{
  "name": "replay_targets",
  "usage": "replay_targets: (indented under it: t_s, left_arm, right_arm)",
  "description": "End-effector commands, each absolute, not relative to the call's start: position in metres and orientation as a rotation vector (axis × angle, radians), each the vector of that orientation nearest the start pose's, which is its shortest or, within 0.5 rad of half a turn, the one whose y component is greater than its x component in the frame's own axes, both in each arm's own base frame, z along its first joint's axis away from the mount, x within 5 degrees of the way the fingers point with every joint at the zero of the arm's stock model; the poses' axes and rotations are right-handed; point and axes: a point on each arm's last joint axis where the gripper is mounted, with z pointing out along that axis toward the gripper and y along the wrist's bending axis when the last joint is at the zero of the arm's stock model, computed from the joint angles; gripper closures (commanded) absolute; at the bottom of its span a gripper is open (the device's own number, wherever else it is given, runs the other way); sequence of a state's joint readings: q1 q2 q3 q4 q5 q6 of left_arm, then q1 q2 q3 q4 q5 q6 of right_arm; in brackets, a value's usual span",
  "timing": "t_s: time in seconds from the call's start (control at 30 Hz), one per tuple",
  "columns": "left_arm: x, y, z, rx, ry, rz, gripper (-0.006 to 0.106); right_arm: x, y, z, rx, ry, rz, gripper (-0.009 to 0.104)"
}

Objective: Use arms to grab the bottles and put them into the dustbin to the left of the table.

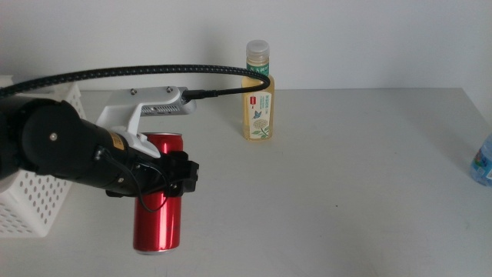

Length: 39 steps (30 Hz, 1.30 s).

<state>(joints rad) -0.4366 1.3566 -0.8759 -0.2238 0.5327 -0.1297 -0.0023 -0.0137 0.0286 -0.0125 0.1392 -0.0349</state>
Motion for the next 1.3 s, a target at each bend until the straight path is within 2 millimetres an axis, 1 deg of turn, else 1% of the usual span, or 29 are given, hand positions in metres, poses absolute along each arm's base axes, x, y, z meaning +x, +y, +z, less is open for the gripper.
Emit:
replay_targets:
  t_s: [0.0,0.07,0.2,0.37,0.43,0.53,0.6,0.7,0.73,0.83,0.87,0.93,0.97,1.1,1.27]
  left_arm:
    - [0.248,-0.119,0.293,0.175,2.444,-0.467,0.102]
    - [0.251,-0.11,0.302,0.176,2.529,-0.422,0.102]
    - [0.263,-0.08,0.328,0.206,2.646,-0.32,0.102]
    - [0.281,-0.046,0.363,0.154,2.664,-0.261,0.102]
    - [0.288,-0.031,0.371,0.135,2.677,-0.216,0.102]
    - [0.298,-0.002,0.379,0.057,2.714,-0.125,0.102]
    - [0.309,0.016,0.383,0.007,2.726,-0.087,0.102]
    - [0.325,0.042,0.385,-0.007,2.709,-0.044,0.102]
    - [0.331,0.052,0.385,-0.027,2.706,-0.026,0.102]
    - [0.342,0.075,0.38,-0.086,2.715,0.033,0.102]
    - [0.345,0.084,0.377,-0.104,2.724,0.057,0.102]
    - [0.35,0.096,0.368,-0.109,2.75,0.088,0.102]
    - [0.354,0.102,0.361,-0.103,2.771,0.092,0.102]
    - [0.369,0.117,0.334,-0.055,2.819,0.102,0.102]
    - [0.39,0.125,0.298,-0.04,2.871,0.118,0.102]
  right_arm:
    - [0.055,-0.001,0.203,-0.045,1.528,-0.061,0.001]
    - [0.055,-0.001,0.203,-0.045,1.528,-0.061,0.001]
    - [0.055,-0.001,0.203,-0.045,1.528,-0.061,0.001]
    - [0.055,-0.001,0.203,-0.045,1.528,-0.061,0.001]
    - [0.055,-0.001,0.203,-0.045,1.528,-0.061,0.001]
    - [0.055,-0.001,0.203,-0.045,1.528,-0.061,0.001]
    - [0.055,-0.001,0.203,-0.045,1.528,-0.061,0.001]
    - [0.055,-0.001,0.203,-0.045,1.528,-0.061,0.001]
    - [0.055,-0.001,0.203,-0.045,1.528,-0.061,0.001]
    - [0.055,-0.001,0.203,-0.045,1.528,-0.061,0.001]
    - [0.055,-0.001,0.203,-0.045,1.528,-0.061,0.001]
    - [0.055,-0.001,0.203,-0.045,1.528,-0.061,0.001]
    - [0.055,-0.001,0.203,-0.045,1.528,-0.061,0.001]
    - [0.055,-0.001,0.203,-0.045,1.528,-0.061,0.001]
    - [0.055,-0.001,0.203,-0.045,1.528,-0.061,0.001]
